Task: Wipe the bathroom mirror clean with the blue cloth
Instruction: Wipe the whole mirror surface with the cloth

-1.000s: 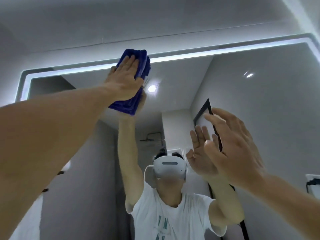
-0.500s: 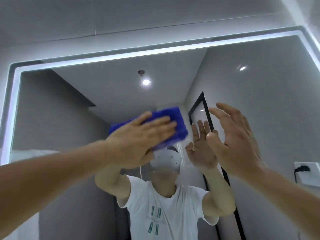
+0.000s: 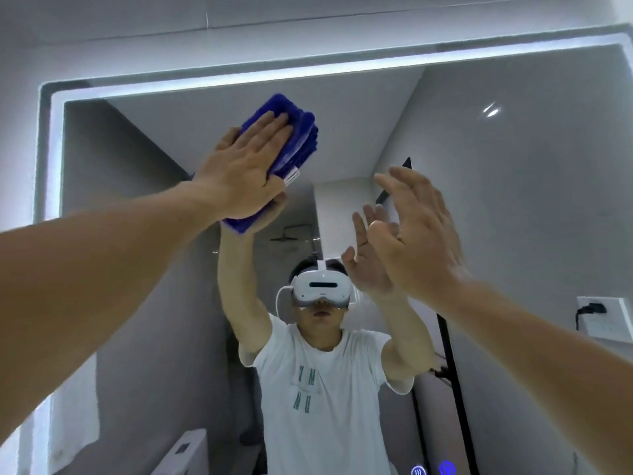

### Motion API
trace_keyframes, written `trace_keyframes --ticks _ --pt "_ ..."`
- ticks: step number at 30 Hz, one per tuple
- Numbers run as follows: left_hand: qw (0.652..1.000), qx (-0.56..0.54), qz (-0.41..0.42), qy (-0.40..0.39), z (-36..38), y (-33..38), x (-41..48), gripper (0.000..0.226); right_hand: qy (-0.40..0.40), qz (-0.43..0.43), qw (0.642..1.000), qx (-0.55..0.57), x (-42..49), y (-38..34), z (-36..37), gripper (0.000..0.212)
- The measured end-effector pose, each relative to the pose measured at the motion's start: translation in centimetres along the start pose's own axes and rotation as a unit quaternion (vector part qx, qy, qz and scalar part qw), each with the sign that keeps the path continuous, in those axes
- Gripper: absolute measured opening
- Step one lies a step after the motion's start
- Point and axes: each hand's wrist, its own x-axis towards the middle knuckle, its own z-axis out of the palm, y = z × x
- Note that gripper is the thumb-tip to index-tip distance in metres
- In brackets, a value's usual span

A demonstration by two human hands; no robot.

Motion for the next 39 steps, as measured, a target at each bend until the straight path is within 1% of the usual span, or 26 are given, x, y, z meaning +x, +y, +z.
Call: trace_keyframes --ticks 2,4,7,10,12,15,20,24,27,28,29,30,33,35,37,39 --pt "0.999 0.016 -0.014 0.029 0.9 1.2 -1.0 0.069 0.0 -0.001 1.0 0.005 -0.1 -0.7 1.1 0.061" --pt "0.999 0.018 -0.011 0.048 2.0 2.2 -3.3 0.069 -0.004 -0.01 1.0 -0.005 -0.4 -1.3 2.2 0.061" --pt "0.997 0.022 0.041 0.064 4.0 3.5 -8.5 0.069 -0.014 -0.017 1.0 -0.008 -1.5 -2.2 3.5 0.061" --pt "0.992 0.015 0.104 0.072 6.7 5.6 -15.8 0.069 -0.024 0.0 1.0 0.008 -3.1 -2.8 4.3 0.06" --pt "0.989 0.002 0.134 0.067 7.9 7.0 -20.0 0.069 -0.028 0.024 0.999 0.027 -4.4 -3.4 4.5 0.06" --pt "0.99 -0.01 0.135 0.042 9.1 9.2 -24.9 0.067 -0.041 0.064 0.995 0.06 -6.5 -4.7 4.5 0.061" --pt "0.986 -0.017 0.163 0.011 11.1 12.8 -32.8 0.061 -0.061 0.097 0.99 0.08 -10.6 -6.2 3.9 0.06" --pt "0.98 -0.007 0.198 -0.011 10.9 12.5 -33.5 0.064 -0.102 0.096 0.988 0.063 -13.2 -6.5 3.6 0.058" --pt "0.967 -0.015 0.255 -0.014 10.0 10.0 -31.1 0.065 -0.116 0.086 0.988 0.054 -13.6 -6.4 3.9 0.058" --pt "0.966 -0.015 0.258 -0.002 9.5 8.7 -29.4 0.067 -0.118 0.084 0.988 0.053 -13.4 -6.4 4.0 0.059" --pt "0.97 -0.009 0.243 0.021 9.0 7.1 -27.3 0.069 -0.119 0.084 0.988 0.053 -13.1 -6.4 4.1 0.059" --pt "0.977 -0.003 0.208 0.045 8.4 5.6 -25.0 0.071 -0.118 0.084 0.988 0.053 -12.6 -6.4 4.3 0.06" --pt "0.995 -0.003 0.062 0.076 6.8 2.6 -19.5 0.069 -0.104 0.079 0.99 0.054 -11.9 -6.6 4.7 0.058" --pt "0.995 -0.01 -0.016 0.098 7.3 3.1 -18.9 0.069 -0.093 0.073 0.991 0.065 -12.4 -6.6 5.0 0.062" --pt "0.989 -0.027 -0.077 0.121 8.1 5.1 -20.1 0.071 -0.092 0.073 0.99 0.08 -13.4 -6.6 5.4 0.065" --pt "0.987 -0.045 -0.094 0.119 8.9 7.4 -22.2 0.069 -0.097 0.079 0.988 0.087 -14.6 -6.4 6.3 0.062"
